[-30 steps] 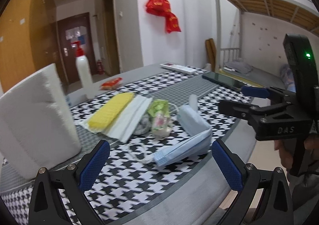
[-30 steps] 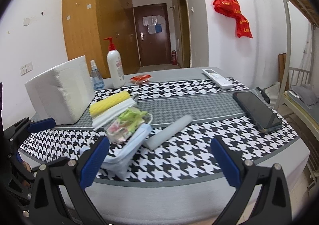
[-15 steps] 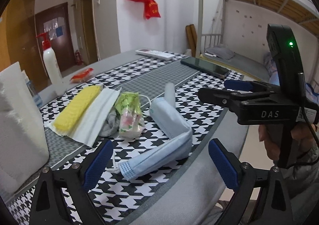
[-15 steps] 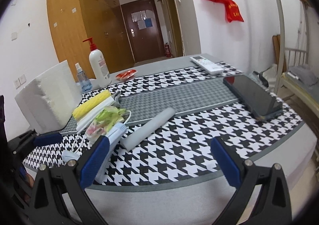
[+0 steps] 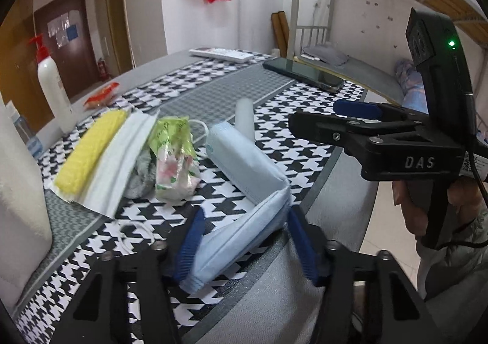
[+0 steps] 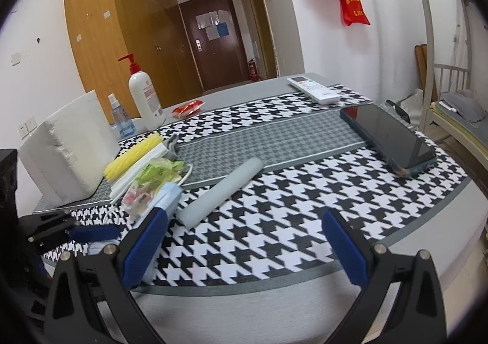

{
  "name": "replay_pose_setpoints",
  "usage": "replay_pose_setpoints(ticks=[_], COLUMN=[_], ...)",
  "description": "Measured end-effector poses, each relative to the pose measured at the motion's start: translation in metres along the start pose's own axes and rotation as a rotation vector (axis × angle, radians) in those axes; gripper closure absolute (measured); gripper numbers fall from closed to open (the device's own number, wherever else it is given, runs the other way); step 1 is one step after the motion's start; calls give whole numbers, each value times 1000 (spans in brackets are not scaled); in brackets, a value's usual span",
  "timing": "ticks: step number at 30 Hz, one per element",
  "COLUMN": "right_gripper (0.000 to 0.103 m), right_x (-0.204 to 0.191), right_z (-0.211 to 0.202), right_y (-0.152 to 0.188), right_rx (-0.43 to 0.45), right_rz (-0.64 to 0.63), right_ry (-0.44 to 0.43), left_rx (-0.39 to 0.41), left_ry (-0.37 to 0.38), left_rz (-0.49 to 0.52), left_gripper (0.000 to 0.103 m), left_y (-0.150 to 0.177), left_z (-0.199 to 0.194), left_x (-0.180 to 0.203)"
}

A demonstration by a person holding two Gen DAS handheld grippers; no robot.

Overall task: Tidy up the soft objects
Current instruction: 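Lift the mask with the left gripper while the right gripper moves toward the white foam cylinder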

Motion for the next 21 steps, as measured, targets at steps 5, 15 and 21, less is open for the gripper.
replay_pose_setpoints(ticks=[5, 15, 21], right_gripper=[1, 1, 1], right_x=[-12, -20, -37], right_z=[5, 8, 15], right_y=[-1, -3, -6], right_rx=[-22, -41, -51], right_rz=[-40, -19, -43], right_ry=[27, -9, -26], left_rx=[-25, 94, 185], left_ry=[0, 22, 18], left_rz=[2, -48, -56], left_gripper=[84, 90, 90], left_y=[4, 8, 10], left_z=[6, -32, -67], left_x=[0, -13, -20])
Point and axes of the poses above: each gripper's, at about its wrist camera, not at the fingertips, and z roughly the way its jaws point, x to its right, y to its underside, the point moved 1 cm from there along z, roughly the way its jaws point, and after that the axes turned 4 degrees about -z, right-handed, at the moved point
